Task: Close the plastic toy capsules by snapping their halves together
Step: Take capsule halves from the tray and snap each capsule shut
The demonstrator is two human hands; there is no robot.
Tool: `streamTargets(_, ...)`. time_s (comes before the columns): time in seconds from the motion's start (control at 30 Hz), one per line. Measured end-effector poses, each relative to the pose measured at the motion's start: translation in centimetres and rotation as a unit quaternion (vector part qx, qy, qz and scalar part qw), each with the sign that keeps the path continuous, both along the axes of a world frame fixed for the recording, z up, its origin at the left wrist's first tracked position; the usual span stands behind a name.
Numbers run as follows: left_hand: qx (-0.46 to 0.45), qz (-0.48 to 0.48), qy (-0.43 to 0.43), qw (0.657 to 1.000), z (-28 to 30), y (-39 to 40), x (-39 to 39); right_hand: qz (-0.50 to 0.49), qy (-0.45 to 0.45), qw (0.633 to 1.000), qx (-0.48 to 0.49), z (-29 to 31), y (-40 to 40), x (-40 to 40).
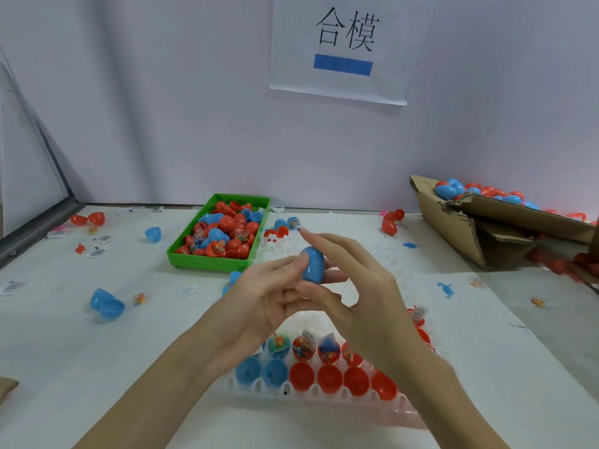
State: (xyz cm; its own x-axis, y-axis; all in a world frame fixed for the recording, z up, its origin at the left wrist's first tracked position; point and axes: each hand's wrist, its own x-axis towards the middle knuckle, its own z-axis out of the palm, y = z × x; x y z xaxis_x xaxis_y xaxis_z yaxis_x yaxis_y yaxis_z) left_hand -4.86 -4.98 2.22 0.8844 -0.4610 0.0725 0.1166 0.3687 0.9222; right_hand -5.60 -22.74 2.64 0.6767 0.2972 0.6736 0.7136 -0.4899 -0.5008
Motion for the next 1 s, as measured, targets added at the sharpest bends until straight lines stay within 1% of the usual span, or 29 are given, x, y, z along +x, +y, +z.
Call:
streamTargets(0.07,0.078,0.09,-0.039,0.992,-0.1,0.2,0.3,-0.062,0.021,0.997,-0.036,-0.1,-0.1,0.2)
streamTargets(0.13,0.143,0.154,-0.072,0.975,-0.2,0.2,0.3,-0.092,0.068,0.993,-0.042,-0.3,0.2,0.5)
streamTargets(0.2,0.165,0.19,-0.08,0.964,-0.2,0.0,0.3,-0.105,0.119,0.987,0.018,-0.1,0.4,0.9)
streamTargets(0.23,0.172,0.207,-0.082,0.96,-0.2,0.0,0.4,-0.111,0.152,0.979,0.074,0.2,0.4,1.3)
streamTargets(0.27,0.17,0.224,-0.083,0.956,-0.1,0.0,0.5,-0.104,0.203,0.961,0.159,0.7,0.0,2.2)
streamTargets(0.3,0.158,0.237,-0.08,0.955,0.0,0.2,0.6,-0.078,0.273,0.919,0.274,1.5,-0.6,3.3)
streamTargets(0.33,0.14,0.244,-0.071,0.957,0.1,0.4,0.7,-0.027,0.343,0.846,0.407,2.3,-1.5,4.9)
streamTargets(0.37,0.125,0.248,-0.061,0.959,0.3,0.6,0.8,0.022,0.386,0.755,0.529,3.3,-2.5,6.6)
streamTargets(0.4,0.116,0.25,-0.052,0.96,0.4,0.8,0.8,0.051,0.397,0.673,0.622,4.5,-3.6,8.4)
streamTargets(0.43,0.111,0.251,-0.046,0.96,0.4,1.0,0.8,0.06,0.392,0.607,0.689,5.6,-4.8,10.0)
streamTargets(0.47,0.105,0.252,-0.041,0.961,0.5,1.2,0.8,0.075,0.374,0.559,0.737,6.6,-6.0,11.6)
streamTargets(0.5,0.098,0.252,-0.036,0.962,0.6,1.3,0.8,0.07,0.354,0.527,0.77,7.4,-6.8,12.9)
streamTargets(0.53,0.088,0.252,-0.031,0.963,0.6,1.4,0.8,0.067,0.328,0.507,0.794,7.8,-7.7,14.0)
streamTargets(0.57,0.081,0.253,-0.028,0.964,0.7,1.5,0.8,0.071,0.295,0.509,0.805,8.2,-8.4,14.8)
streamTargets(0.6,0.077,0.254,-0.027,0.964,0.7,1.6,0.9,0.082,0.273,0.531,0.798,8.2,-9.0,15.5)
streamTargets(0.63,0.076,0.255,-0.027,0.964,0.7,1.7,0.9,0.072,0.262,0.551,0.789,8.2,-9.5,16.2)
streamTargets(0.67,0.077,0.257,-0.027,0.963,0.7,1.9,1.0,0.052,0.261,0.561,0.784,7.8,-9.6,16.9)
streamTargets(0.7,0.077,0.261,-0.028,0.962,0.7,2.0,1.1,0.042,0.263,0.564,0.782,7.5,-9.6,17.2)
streamTargets(0.77,0.076,0.269,-0.027,0.96,0.6,2.3,1.3,0.039,0.285,0.558,0.779,6.9,-8.8,17.0)
streamTargets(0.8,0.074,0.273,-0.027,0.959,0.5,2.5,1.3,0.039,0.314,0.579,0.752,6.5,-8.3,16.6)
streamTargets(0.9,0.078,0.283,-0.031,0.956,0.5,2.9,1.4,0.039,0.374,0.682,0.627,4.5,-6.2,13.1)
streamTargets(0.93,0.08,0.285,-0.032,0.955,0.5,3.0,1.4,0.031,0.377,0.728,0.571,3.8,-5.8,11.5)
streamTargets(1.0,0.082,0.29,-0.037,0.953,0.5,3.1,1.4,-0.012,0.362,0.834,0.417,2.6,-5.4,8.6)
